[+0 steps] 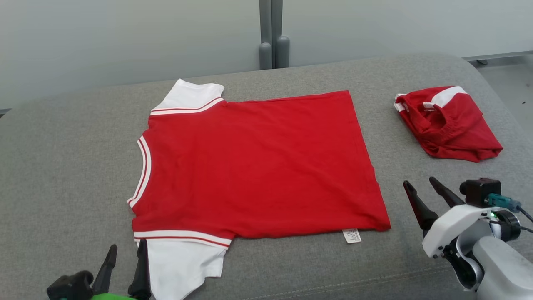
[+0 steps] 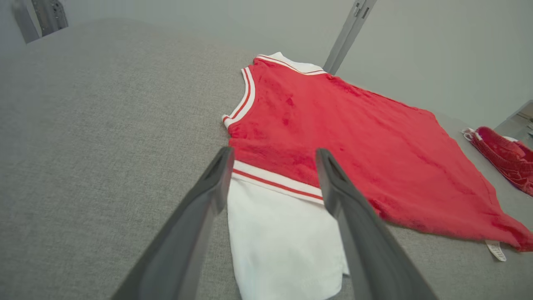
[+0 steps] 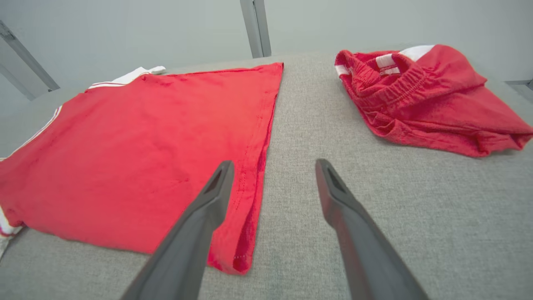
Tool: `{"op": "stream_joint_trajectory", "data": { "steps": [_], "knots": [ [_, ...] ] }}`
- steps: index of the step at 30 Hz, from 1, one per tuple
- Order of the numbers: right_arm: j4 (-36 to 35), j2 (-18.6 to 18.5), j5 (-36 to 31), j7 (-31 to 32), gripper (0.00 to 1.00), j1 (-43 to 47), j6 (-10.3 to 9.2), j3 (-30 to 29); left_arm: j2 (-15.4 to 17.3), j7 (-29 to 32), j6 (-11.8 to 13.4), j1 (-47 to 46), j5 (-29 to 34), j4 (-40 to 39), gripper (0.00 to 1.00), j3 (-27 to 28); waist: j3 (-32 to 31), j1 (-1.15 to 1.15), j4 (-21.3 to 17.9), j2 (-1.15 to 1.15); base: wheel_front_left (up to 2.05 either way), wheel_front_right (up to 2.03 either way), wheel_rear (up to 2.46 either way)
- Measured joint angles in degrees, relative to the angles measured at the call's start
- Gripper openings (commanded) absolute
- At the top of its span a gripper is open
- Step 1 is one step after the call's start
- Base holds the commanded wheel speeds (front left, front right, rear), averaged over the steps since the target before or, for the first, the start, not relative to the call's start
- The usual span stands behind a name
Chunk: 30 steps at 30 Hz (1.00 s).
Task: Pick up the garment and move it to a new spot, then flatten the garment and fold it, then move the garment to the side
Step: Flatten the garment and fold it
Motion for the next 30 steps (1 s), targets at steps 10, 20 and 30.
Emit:
{"op": "stream_joint_trajectory", "data": {
  "steps": [10,20,30],
  "knots": [
    [-6.5,2.4,-3.6,-0.2,1.00,-1.0,-1.88,-2.0,-0.8,-1.5,0.6,-3.7,7.1,-0.1,1.00,-2.7,-1.2,0.00,-1.6,0.00,0.00,0.00,0.00],
    [-12.7,5.0,-7.3,-0.2,1.00,-0.7,-4.50,-3.8,-3.0,-2.2,0.8,-4.8,8.7,0.4,1.00,-2.8,-2.5,0.00,-2.4,0.00,0.00,0.00,0.00],
    [-16.5,6.9,-9.8,-0.2,1.00,2.2,-7.30,-5.9,-3.8,-2.5,1.3,-4.8,9.7,0.6,1.00,-1.4,-3.0,0.00,-2.4,0.00,0.00,0.00,0.00]
  ]
}}
